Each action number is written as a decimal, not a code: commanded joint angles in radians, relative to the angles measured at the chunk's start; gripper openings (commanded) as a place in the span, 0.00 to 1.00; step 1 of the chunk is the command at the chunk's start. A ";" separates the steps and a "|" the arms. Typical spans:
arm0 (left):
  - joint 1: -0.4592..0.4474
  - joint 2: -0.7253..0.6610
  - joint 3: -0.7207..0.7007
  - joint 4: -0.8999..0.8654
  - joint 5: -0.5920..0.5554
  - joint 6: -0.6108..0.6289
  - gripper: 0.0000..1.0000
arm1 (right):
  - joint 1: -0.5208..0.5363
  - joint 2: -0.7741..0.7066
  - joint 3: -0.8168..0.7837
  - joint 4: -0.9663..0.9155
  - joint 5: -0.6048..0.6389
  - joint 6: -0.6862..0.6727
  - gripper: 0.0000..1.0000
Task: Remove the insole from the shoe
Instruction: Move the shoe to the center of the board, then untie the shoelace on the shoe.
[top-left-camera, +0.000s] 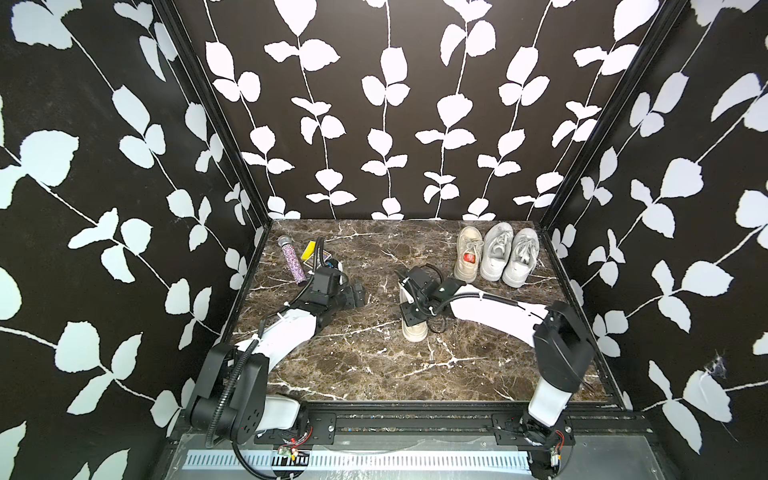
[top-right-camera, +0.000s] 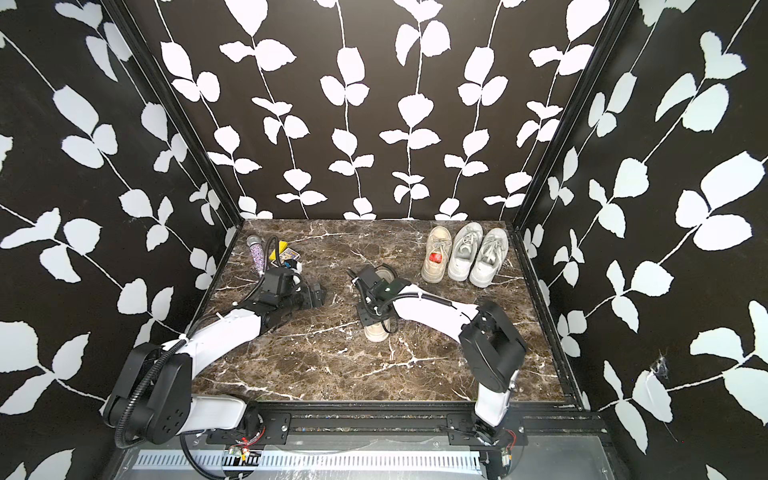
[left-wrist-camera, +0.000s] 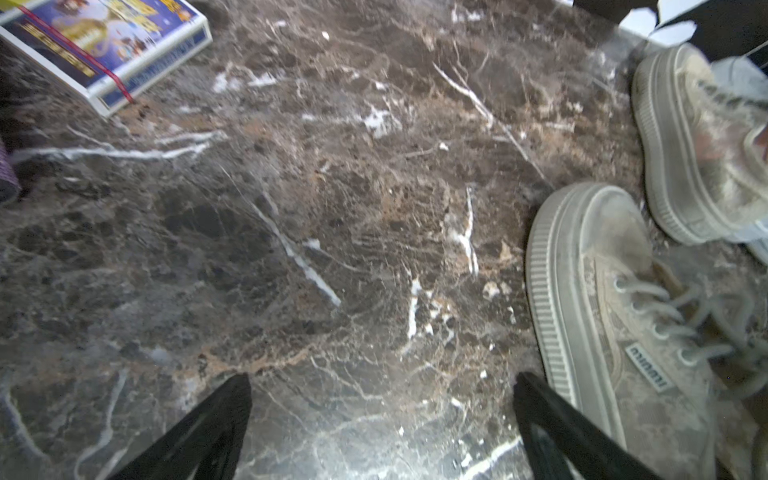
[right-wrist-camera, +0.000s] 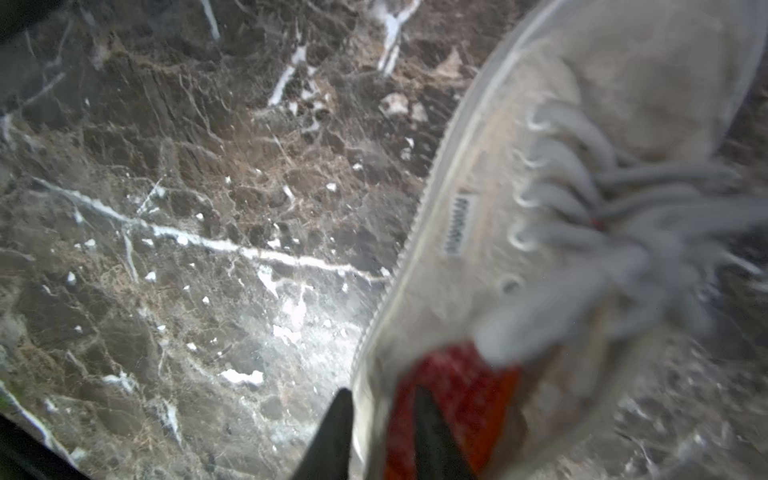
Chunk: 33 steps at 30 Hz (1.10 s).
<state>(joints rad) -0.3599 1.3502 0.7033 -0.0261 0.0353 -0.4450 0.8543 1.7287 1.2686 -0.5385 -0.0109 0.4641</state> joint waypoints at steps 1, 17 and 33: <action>-0.031 0.004 0.045 -0.076 -0.025 0.006 0.99 | -0.005 -0.119 -0.061 -0.012 0.056 -0.050 0.36; -0.417 0.135 0.218 -0.063 -0.099 0.022 0.96 | -0.154 -0.376 -0.394 0.050 0.163 0.097 0.69; -0.456 0.286 0.277 -0.021 -0.095 0.042 0.72 | -0.174 -0.199 -0.356 0.253 0.003 0.208 0.73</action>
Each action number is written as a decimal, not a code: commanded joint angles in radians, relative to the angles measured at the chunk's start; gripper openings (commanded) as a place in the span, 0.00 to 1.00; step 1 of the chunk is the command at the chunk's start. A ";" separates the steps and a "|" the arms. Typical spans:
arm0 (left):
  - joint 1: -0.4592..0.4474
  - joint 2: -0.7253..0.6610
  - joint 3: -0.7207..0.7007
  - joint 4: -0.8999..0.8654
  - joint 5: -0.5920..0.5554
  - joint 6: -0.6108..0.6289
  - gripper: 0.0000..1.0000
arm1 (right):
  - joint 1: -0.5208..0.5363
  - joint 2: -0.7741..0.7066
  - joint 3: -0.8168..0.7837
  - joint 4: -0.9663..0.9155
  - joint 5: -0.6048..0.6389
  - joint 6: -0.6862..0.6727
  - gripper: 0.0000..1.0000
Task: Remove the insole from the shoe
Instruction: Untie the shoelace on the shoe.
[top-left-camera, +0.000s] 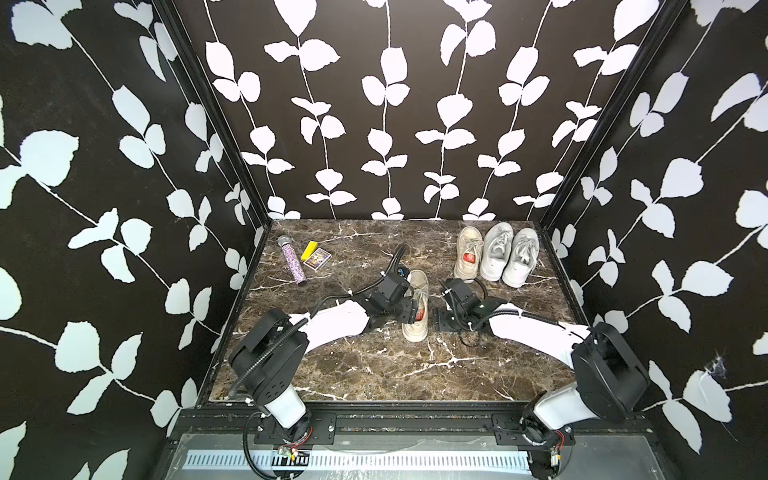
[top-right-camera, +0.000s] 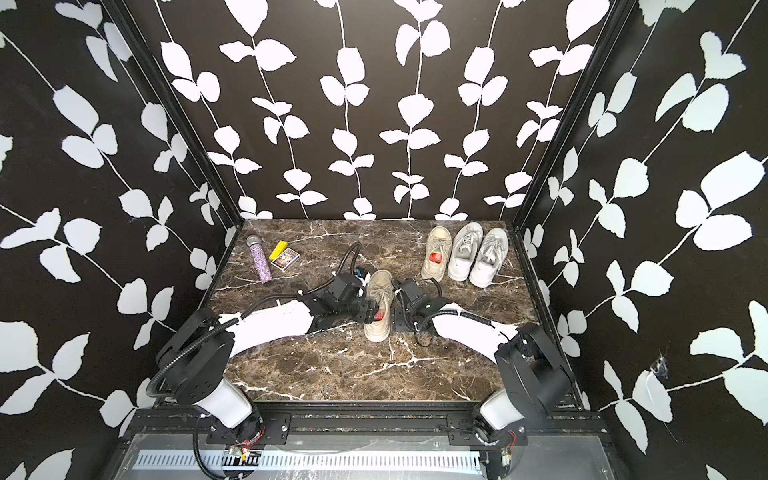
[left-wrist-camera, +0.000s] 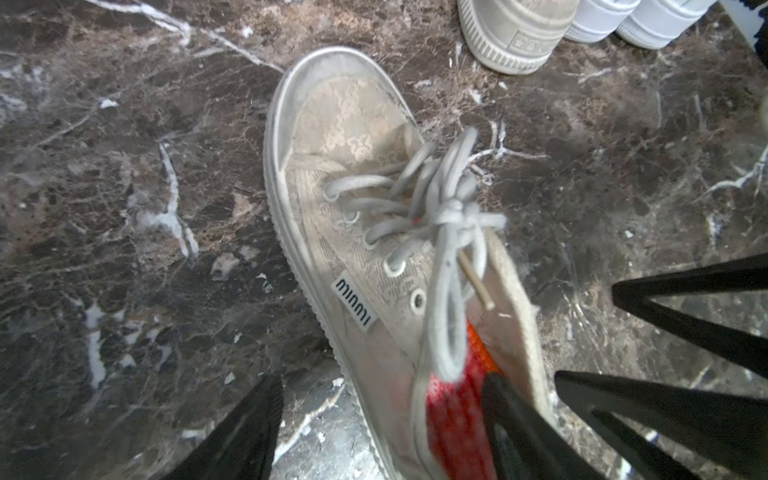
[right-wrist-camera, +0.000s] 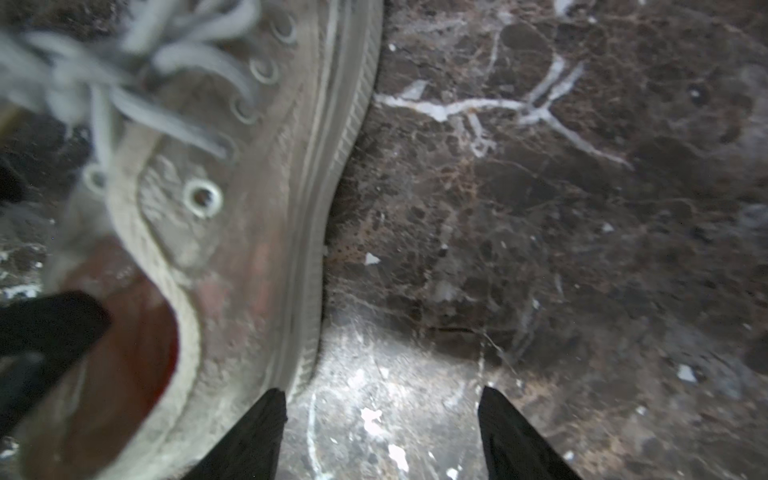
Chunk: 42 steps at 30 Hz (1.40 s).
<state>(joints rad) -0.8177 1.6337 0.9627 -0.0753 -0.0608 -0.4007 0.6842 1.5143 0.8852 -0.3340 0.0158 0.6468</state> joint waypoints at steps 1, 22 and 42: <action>0.001 0.012 0.018 0.032 0.002 -0.004 0.70 | -0.004 0.022 0.029 0.055 -0.030 0.027 0.73; 0.092 0.026 -0.100 0.256 0.153 -0.120 0.25 | -0.004 0.121 0.100 0.080 -0.042 0.008 0.62; -0.024 -0.035 -0.157 0.442 0.074 -0.312 0.07 | 0.009 -0.112 0.022 0.257 -0.067 0.113 0.43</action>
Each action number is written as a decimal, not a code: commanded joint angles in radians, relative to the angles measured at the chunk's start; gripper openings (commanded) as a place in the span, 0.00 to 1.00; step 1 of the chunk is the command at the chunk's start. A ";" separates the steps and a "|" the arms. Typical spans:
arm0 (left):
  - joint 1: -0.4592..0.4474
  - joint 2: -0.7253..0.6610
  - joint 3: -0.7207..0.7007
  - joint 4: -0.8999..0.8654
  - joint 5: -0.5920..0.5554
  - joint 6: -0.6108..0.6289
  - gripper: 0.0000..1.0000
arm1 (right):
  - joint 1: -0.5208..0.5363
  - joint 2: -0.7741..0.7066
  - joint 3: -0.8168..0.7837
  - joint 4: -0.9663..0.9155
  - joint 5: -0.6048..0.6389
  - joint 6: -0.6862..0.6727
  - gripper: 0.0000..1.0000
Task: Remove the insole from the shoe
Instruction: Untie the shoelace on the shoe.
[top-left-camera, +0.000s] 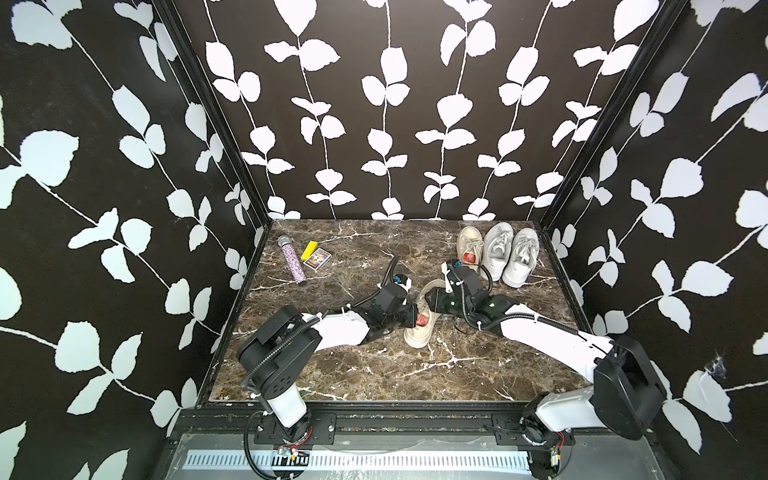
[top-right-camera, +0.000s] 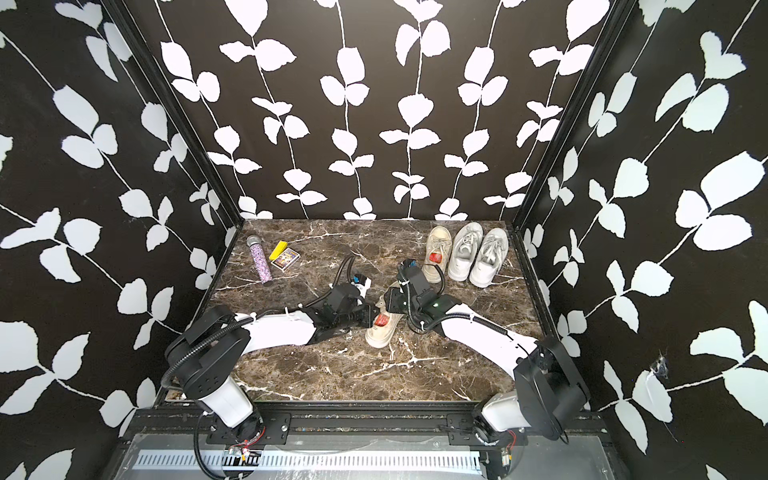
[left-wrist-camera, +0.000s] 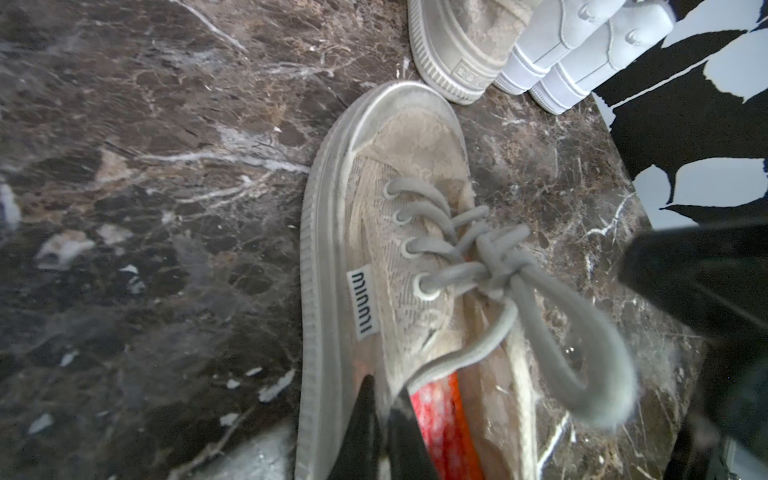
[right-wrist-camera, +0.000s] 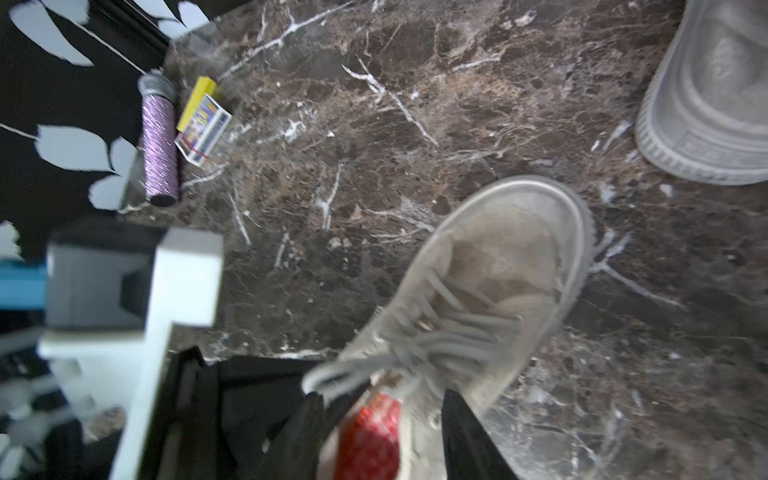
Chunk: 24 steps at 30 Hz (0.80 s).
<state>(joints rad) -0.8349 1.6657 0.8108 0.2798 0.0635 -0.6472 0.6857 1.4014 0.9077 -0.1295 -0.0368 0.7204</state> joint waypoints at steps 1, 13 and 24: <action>-0.010 -0.067 -0.005 0.083 -0.058 -0.073 0.07 | 0.011 0.003 0.001 0.053 -0.011 0.043 0.42; -0.012 -0.050 0.027 0.030 -0.076 -0.075 0.05 | 0.048 -0.073 -0.072 -0.009 0.112 0.045 0.37; -0.013 -0.057 0.022 0.025 -0.065 -0.085 0.03 | 0.078 0.047 0.019 0.030 0.037 0.028 0.35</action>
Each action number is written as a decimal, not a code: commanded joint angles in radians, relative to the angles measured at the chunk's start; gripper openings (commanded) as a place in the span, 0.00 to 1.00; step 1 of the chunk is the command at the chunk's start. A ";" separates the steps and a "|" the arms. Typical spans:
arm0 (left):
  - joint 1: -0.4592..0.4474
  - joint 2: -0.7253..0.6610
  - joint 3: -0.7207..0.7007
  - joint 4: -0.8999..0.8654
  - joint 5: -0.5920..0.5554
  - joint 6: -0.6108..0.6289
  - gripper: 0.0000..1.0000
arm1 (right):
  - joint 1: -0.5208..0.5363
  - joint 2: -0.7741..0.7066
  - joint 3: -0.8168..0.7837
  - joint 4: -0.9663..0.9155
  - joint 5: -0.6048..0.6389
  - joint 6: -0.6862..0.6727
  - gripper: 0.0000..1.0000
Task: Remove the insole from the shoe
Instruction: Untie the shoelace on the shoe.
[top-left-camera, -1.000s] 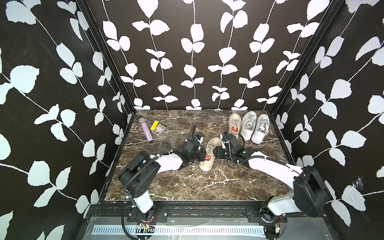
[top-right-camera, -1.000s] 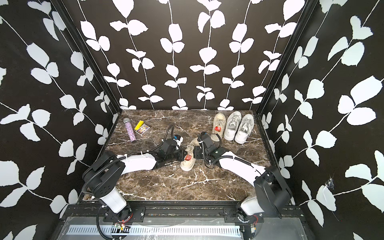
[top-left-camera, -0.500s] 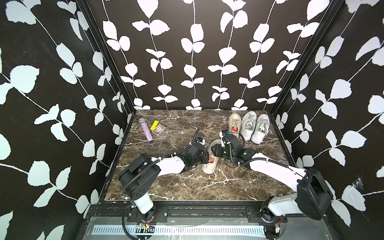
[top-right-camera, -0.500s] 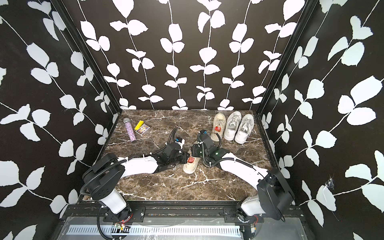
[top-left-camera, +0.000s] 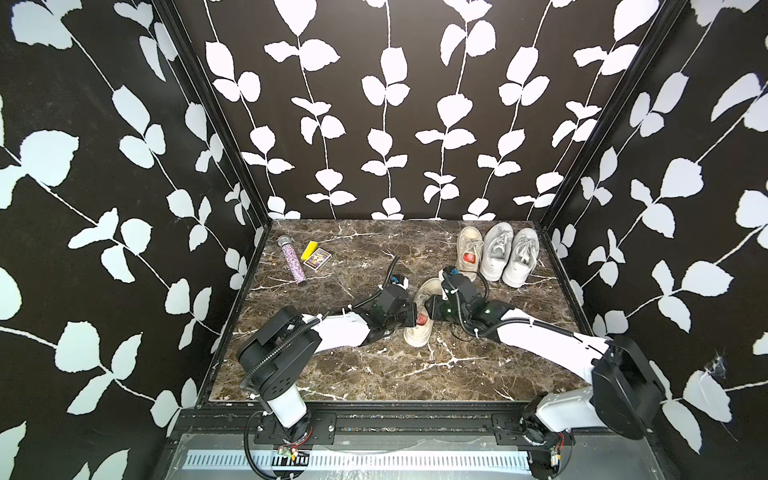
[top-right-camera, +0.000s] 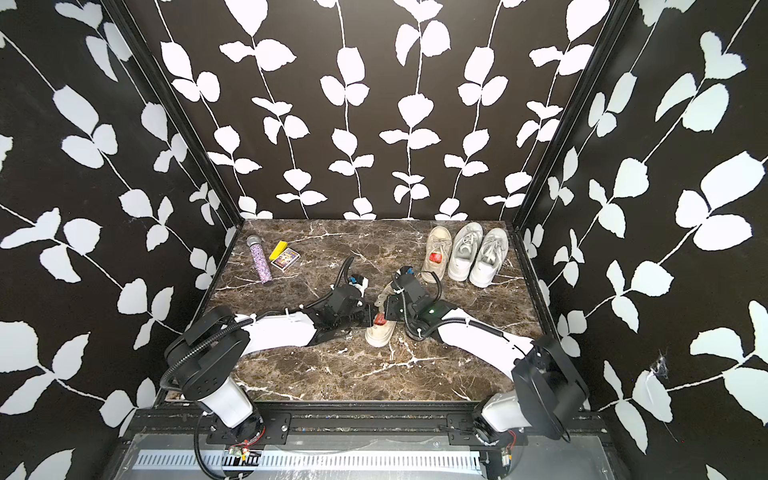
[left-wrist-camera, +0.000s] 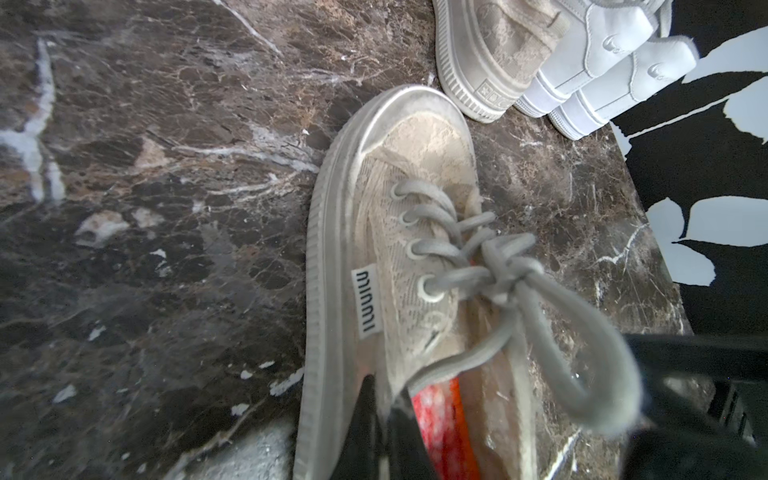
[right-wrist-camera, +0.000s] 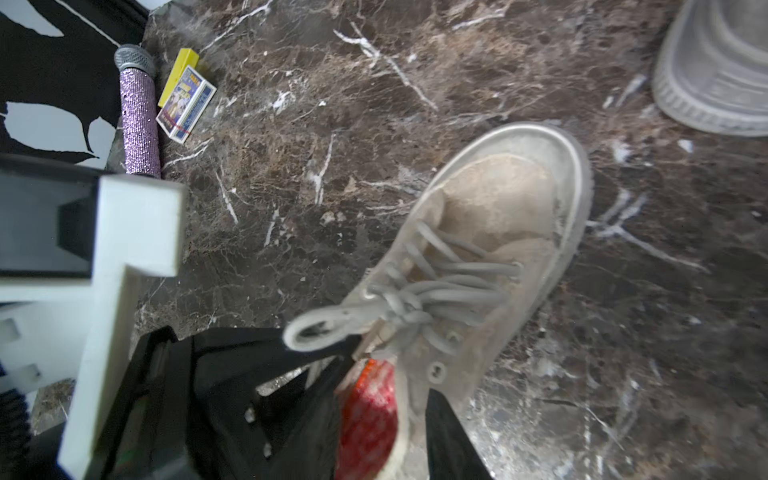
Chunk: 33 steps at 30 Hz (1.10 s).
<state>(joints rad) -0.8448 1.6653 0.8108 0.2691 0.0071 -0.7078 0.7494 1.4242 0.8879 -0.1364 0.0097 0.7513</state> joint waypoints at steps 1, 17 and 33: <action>-0.004 -0.060 0.021 0.035 -0.009 -0.023 0.03 | 0.016 0.036 0.046 0.038 -0.013 -0.002 0.34; -0.008 -0.067 0.021 0.010 -0.015 -0.018 0.05 | 0.020 0.085 0.095 -0.034 0.061 -0.048 0.31; -0.010 -0.073 0.025 -0.008 -0.029 -0.004 0.09 | 0.018 0.147 0.178 -0.138 0.089 -0.083 0.23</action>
<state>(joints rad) -0.8505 1.6527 0.8108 0.2340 -0.0017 -0.7071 0.7650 1.5581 1.0378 -0.2436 0.0757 0.6773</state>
